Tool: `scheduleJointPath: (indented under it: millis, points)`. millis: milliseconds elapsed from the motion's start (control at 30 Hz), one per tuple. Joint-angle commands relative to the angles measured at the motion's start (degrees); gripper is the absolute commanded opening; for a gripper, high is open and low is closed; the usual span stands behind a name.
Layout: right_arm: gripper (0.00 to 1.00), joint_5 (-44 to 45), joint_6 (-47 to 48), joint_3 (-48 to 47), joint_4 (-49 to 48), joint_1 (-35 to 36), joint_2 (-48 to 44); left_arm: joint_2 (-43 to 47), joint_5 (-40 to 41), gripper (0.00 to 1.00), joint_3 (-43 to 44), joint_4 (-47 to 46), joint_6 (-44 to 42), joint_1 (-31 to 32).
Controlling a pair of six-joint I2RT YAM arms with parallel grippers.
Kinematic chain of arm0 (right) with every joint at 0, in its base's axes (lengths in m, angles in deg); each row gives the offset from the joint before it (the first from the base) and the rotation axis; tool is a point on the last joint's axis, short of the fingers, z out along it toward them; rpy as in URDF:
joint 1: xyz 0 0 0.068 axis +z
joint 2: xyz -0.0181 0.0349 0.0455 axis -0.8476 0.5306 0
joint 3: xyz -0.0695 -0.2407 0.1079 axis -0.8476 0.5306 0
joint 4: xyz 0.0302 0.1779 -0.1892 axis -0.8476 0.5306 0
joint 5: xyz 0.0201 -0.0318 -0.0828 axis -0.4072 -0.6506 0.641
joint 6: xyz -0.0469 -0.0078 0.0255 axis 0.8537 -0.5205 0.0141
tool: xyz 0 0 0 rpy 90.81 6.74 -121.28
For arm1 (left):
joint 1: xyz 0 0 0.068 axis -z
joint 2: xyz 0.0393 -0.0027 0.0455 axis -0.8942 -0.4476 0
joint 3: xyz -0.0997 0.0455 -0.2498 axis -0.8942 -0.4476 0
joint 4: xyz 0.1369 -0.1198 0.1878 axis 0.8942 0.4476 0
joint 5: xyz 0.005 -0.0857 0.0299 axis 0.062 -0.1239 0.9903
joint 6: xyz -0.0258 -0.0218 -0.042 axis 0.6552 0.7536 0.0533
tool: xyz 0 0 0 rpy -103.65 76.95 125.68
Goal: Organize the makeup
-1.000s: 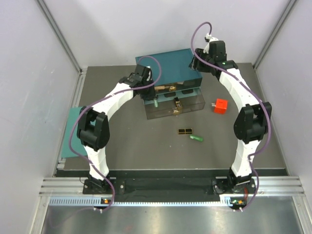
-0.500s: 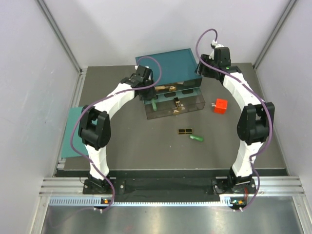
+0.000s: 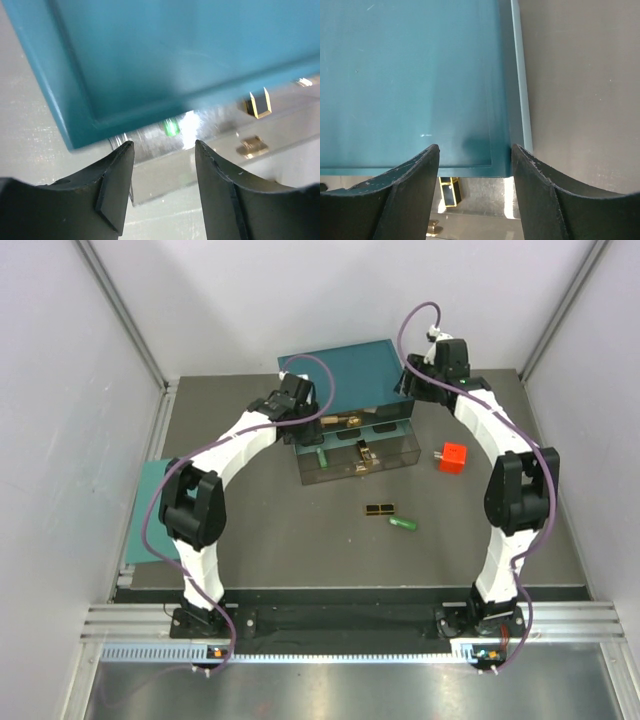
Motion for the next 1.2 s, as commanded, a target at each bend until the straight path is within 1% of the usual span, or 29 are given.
scheduleJointPath:
  millis: [0,133,300,500,767,967,1067,1167]
  points:
    - [0.58,-3.33,-0.04,0.17,-0.23,2.37,1.13,6.72,-1.13,0.57,1.63,-0.64,-4.91,2.32]
    - [0.57,-3.78,0.39,0.43,-0.23,4.48,1.3,7.51,-5.25,0.57,1.11,-0.29,-6.93,5.39]
    - [0.55,-4.39,0.4,0.26,0.12,6.33,0.95,6.46,-10.09,0.58,1.19,0.32,-12.12,11.36]
    - [0.54,-4.92,0.22,0.69,0.03,8.18,0.42,4.26,-16.23,0.58,0.58,1.12,-16.43,16.2]
    - [0.53,-4.31,-1.89,3.5,-1.46,9.58,-1.51,4.43,-20.82,0.58,-4.16,2.52,-22.05,18.76]
    - [0.58,-1.05,-3.03,4.39,-2.69,9.5,-3.18,5.32,-25.64,0.58,-8.99,2.09,-26.96,19.2]
    - [0.59,-0.52,-3.38,4.21,-3.39,9.06,-4.23,4.97,-26.36,0.59,-9.44,1.3,-30.39,19.9]
    - [0.6,-0.44,-4.79,4.65,-4.97,7.74,-6.25,3.65,-27.15,0.64,-8.74,0.68,-32.33,20.43]
